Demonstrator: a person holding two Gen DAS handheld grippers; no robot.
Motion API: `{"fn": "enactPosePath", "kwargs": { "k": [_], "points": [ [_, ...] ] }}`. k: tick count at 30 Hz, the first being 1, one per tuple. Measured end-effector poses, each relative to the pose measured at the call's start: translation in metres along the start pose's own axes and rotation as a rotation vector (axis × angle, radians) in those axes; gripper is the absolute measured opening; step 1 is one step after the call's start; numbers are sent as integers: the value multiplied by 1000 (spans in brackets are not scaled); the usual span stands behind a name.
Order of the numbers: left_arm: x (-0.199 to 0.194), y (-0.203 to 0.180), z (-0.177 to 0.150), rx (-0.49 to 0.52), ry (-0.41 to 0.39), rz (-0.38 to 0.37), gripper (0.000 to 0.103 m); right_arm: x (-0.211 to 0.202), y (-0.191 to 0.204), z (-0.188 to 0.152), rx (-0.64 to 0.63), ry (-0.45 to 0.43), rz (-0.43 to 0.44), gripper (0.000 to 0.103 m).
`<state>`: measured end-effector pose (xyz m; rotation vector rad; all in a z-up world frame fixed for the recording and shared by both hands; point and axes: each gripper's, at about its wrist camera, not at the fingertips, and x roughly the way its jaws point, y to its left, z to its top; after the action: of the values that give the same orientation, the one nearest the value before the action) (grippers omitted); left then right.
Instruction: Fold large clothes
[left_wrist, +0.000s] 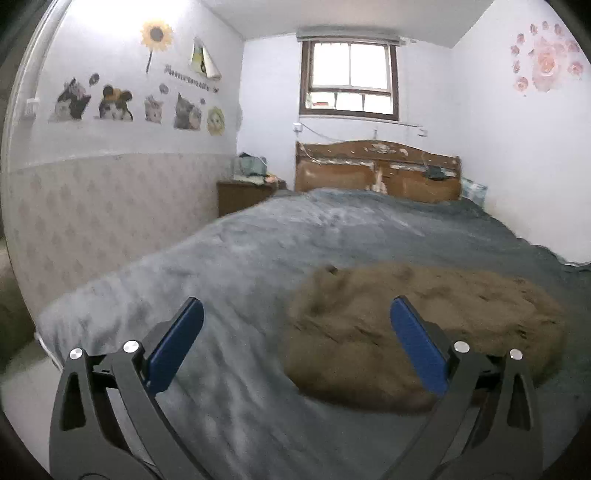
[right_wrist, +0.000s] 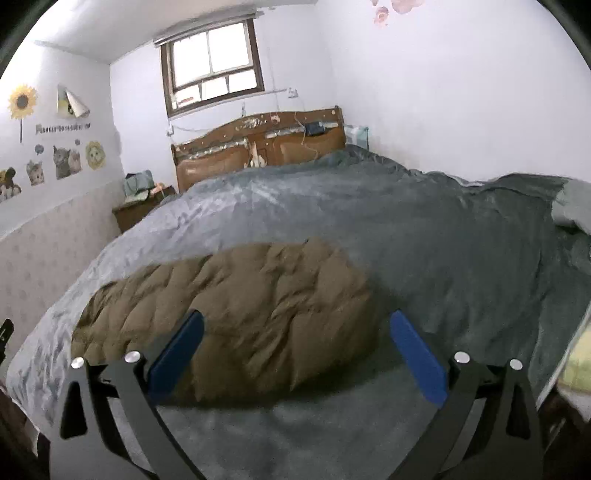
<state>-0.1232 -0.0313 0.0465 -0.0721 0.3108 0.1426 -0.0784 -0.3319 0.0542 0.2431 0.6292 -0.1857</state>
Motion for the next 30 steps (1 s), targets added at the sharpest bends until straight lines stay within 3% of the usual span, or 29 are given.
{"fn": "enactPosePath", "kwargs": {
  "k": [3,11,17,30],
  "points": [
    [-13,-29,-16,106,-20,-34,100,-6,20,-25,-38,-20,-26,101],
    [-21,-51,-24,147,-41,-70,100,-10,60,-43,-183,-20,68,101],
    [-12,-44,-27,128,-11,-38,100,-13,59,-41,-176,-10,61,101],
    [-18,-51,-31,169,-13,-77,100,-8,59,-48,-171,40,45,101]
  ]
}}
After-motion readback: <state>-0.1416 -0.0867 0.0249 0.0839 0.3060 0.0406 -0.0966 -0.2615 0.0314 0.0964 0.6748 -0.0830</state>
